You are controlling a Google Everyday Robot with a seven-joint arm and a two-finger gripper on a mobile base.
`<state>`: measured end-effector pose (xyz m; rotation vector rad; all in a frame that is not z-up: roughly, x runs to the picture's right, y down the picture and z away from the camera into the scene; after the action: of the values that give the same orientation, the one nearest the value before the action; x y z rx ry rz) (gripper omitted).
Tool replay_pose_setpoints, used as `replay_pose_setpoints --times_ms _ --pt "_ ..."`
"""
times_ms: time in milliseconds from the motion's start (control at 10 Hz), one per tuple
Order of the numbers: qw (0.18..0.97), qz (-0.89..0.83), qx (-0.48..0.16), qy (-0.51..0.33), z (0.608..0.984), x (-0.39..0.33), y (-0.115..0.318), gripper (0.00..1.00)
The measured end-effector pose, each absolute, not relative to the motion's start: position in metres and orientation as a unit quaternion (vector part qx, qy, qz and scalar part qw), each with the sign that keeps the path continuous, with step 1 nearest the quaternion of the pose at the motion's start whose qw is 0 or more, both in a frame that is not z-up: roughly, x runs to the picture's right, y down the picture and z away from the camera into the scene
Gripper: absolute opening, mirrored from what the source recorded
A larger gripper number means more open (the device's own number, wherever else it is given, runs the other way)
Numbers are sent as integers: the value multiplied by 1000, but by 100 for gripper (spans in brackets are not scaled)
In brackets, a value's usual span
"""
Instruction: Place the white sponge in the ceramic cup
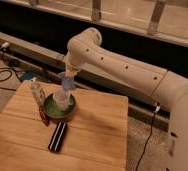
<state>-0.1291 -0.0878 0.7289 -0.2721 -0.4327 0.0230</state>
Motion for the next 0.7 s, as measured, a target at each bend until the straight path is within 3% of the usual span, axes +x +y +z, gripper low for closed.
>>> replay_pose_setpoints --times_ms 700 --pt "948 -9 -148 -282 752 -172 -66 0"
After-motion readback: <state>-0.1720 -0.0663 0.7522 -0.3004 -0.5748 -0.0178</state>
